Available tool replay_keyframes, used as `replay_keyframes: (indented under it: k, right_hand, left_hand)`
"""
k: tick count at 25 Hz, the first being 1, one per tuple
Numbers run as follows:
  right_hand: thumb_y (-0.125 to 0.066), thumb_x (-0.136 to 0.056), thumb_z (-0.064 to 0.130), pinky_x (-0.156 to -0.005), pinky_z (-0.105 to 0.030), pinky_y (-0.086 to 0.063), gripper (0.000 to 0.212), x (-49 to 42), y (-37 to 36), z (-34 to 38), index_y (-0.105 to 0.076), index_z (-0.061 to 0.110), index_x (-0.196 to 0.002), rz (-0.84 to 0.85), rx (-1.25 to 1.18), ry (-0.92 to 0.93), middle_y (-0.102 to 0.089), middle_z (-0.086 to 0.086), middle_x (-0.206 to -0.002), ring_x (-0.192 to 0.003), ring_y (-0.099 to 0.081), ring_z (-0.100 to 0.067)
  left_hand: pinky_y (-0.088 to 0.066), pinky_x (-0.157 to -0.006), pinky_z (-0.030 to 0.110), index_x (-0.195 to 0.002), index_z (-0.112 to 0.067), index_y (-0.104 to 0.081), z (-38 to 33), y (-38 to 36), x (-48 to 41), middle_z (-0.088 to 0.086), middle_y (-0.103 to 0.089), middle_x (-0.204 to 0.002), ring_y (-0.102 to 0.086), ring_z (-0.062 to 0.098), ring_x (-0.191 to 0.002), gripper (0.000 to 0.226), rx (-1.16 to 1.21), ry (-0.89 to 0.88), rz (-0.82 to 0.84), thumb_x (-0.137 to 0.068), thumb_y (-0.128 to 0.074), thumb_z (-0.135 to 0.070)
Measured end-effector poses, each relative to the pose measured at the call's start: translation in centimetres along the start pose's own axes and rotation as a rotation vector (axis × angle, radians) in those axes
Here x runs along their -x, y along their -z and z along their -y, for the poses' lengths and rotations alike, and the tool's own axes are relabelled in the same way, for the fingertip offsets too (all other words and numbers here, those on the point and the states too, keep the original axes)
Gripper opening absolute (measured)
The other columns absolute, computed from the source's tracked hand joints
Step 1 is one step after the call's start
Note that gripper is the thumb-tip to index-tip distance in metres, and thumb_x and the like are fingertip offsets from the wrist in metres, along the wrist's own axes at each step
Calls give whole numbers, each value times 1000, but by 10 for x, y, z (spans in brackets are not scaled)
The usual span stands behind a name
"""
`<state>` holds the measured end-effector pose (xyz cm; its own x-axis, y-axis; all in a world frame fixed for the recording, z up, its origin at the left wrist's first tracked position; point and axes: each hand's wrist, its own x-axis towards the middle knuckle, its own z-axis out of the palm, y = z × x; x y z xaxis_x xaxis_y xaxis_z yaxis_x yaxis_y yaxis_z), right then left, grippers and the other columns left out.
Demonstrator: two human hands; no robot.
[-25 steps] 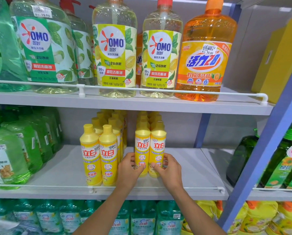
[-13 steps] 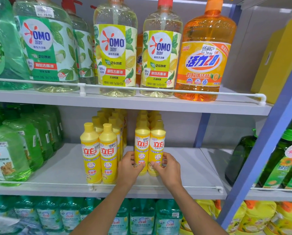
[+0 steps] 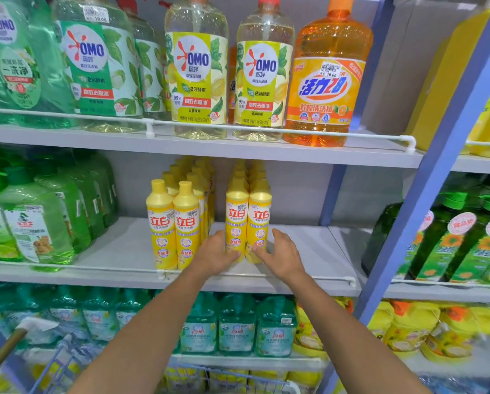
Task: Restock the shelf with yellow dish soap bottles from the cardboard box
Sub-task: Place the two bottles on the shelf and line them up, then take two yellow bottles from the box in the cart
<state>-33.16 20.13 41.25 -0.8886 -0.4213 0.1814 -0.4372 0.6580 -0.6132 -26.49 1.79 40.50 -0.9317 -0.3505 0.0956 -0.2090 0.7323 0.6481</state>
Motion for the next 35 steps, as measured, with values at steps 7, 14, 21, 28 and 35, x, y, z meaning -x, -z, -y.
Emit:
replay_keyframes:
  k: [7, 14, 21, 28, 35]
  right_hand:
    - [-54, -91, 63, -106, -45, -44, 71, 87, 22, 39, -43, 15, -143, 150, 495, 118, -47, -13, -143, -131, -44, -33]
    - [-44, -92, 70, -116, -51, -33, 88, 212, -66, 88, -23, 15, -158, 267, 657, 157, -24, -14, -162, -147, -26, -35]
    - [-43, -95, 68, -117, -55, -31, 83, 287, -162, 102, -20, 20, -158, 459, 648, 142, -19, -11, -165, -150, -21, -36]
    - [-47, -94, 65, -110, -54, -40, 80, 319, -229, 41, -32, 11, -152, 669, 586, 9, -29, -15, -158, -141, -32, -40]
    - [-49, -95, 63, -109, -49, -40, 77, 329, -276, -58, -32, 13, -151, 826, 537, -146, -34, -16, -154, -140, -35, -38]
  left_hand:
    - [-47, -100, 46, -144, -13, -40, -1, 40, 99, 15, -52, -139, -50, 34, -127, 77, -696, -310, 173, -88, -57, -64]
    - [-41, -105, 49, -151, -15, -29, 100, 60, 232, 14, -48, -142, -46, 34, -131, 89, -771, -234, 202, -87, -48, -74]
    - [-30, -117, 53, -157, -17, -16, 200, 42, 322, 14, -32, -157, -31, 35, -145, 95, -642, -59, 340, -88, -47, -74]
    - [-28, -116, 53, -154, -19, -21, 269, -24, 361, 12, -33, -155, -32, 36, -143, 92, -527, 82, 532, -85, -49, -74]
    - [-38, -110, 47, -154, -18, -21, 308, -106, 365, 13, -36, -153, -38, 34, -139, 87, -486, 194, 692, -89, -55, -64]
